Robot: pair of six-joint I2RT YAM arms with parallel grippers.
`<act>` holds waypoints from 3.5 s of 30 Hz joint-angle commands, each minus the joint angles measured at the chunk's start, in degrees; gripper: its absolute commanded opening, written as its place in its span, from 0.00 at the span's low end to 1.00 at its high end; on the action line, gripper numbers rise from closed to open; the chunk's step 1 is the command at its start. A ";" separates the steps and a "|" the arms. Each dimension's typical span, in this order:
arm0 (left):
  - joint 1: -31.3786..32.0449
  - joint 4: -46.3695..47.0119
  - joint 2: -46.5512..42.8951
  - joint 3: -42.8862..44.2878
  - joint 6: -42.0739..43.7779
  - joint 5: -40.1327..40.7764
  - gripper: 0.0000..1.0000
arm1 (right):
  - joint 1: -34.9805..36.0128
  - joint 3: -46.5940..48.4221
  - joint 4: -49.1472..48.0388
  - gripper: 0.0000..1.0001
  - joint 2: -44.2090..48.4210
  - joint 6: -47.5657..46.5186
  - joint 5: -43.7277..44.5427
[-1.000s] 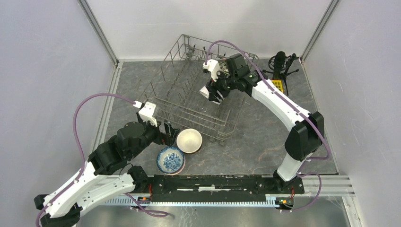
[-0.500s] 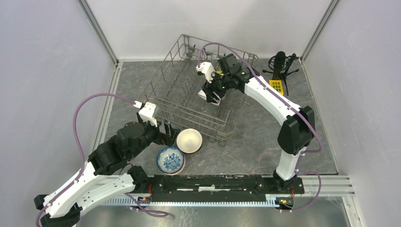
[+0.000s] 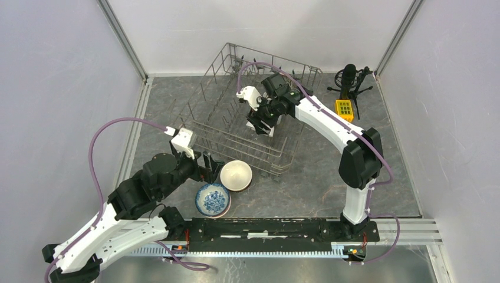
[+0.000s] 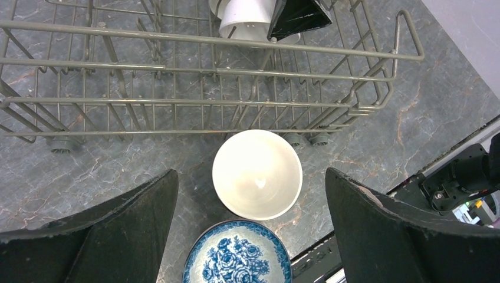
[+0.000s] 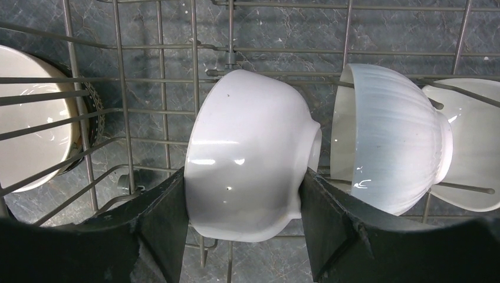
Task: Load the bowls into the dish rack
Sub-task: Place the bowl in the dish rack, then move the bowl to the center of the board.
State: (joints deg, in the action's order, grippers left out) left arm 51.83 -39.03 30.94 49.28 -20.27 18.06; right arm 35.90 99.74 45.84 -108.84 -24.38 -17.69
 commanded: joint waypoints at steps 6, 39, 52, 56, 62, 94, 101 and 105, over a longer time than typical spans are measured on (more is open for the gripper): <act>-0.07 0.77 -0.66 -0.23 2.08 -0.56 1.00 | 0.25 3.18 0.44 0.12 -2.41 0.73 1.69; -0.06 0.55 -0.83 -0.23 1.90 -1.45 1.00 | 1.74 1.63 -4.27 0.75 1.15 3.64 7.41; -0.07 0.53 -1.10 -0.32 1.73 -1.70 1.00 | 3.07 2.03 -7.84 0.76 7.41 7.56 11.29; -0.07 0.56 -1.00 -0.32 1.73 -1.61 1.00 | 3.12 -1.13 -11.96 0.76 12.32 10.13 10.97; -0.07 0.53 -0.53 -0.24 1.73 -0.67 1.00 | 3.12 -8.06 -18.52 0.73 20.14 15.30 9.61; -0.05 -0.63 2.82 -0.50 -0.38 3.48 1.00 | 15.56 -36.65 -20.25 0.66 54.77 24.24 24.40; 0.00 -0.97 7.01 -1.80 -4.79 -1.15 1.00 | 15.59 -42.44 -18.99 0.66 62.98 26.21 25.34; 0.02 -1.43 11.30 -2.43 -6.28 -1.57 0.97 | 15.55 -44.29 -18.52 0.66 65.46 26.59 24.16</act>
State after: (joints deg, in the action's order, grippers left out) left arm 51.83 -40.60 38.70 47.59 -22.48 18.33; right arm 51.29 56.55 27.53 -45.74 0.69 5.76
